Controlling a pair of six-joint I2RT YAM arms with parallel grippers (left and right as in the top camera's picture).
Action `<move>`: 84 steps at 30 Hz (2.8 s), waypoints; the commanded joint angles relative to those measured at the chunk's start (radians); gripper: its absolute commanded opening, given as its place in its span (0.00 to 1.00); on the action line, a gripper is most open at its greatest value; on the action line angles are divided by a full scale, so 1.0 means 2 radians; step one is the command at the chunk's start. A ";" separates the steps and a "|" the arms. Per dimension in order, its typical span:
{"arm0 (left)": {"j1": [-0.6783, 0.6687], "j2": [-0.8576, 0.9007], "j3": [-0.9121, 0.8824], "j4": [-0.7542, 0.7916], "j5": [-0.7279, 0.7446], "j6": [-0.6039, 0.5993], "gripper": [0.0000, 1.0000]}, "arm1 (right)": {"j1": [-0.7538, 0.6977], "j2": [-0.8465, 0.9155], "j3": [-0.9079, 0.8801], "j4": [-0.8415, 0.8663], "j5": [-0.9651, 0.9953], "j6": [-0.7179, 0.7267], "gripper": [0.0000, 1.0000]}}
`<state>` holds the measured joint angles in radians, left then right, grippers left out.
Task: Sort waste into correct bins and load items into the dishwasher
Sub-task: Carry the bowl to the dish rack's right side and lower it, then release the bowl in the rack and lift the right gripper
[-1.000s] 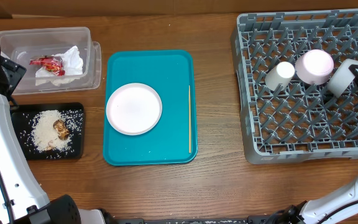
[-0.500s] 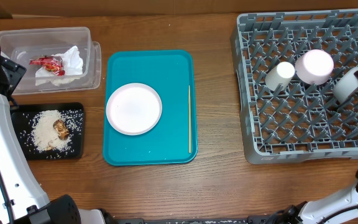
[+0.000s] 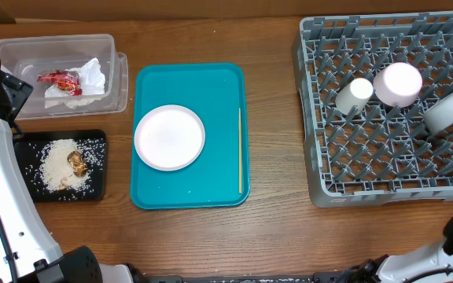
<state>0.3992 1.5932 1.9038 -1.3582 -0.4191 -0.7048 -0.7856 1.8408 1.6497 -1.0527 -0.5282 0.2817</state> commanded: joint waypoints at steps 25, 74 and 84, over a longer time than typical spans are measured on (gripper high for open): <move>0.000 0.002 -0.001 0.001 0.001 -0.007 1.00 | 0.036 -0.120 -0.006 0.023 0.185 -0.001 0.10; 0.000 0.002 -0.001 0.001 0.001 -0.007 1.00 | 0.062 0.041 -0.011 0.007 0.259 -0.020 0.04; 0.000 0.002 -0.001 0.001 0.001 -0.007 1.00 | 0.061 -0.006 0.002 -0.044 0.356 0.046 0.04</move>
<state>0.3992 1.5936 1.9038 -1.3582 -0.4191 -0.7044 -0.6605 1.9114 1.6321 -1.1301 0.1089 0.3080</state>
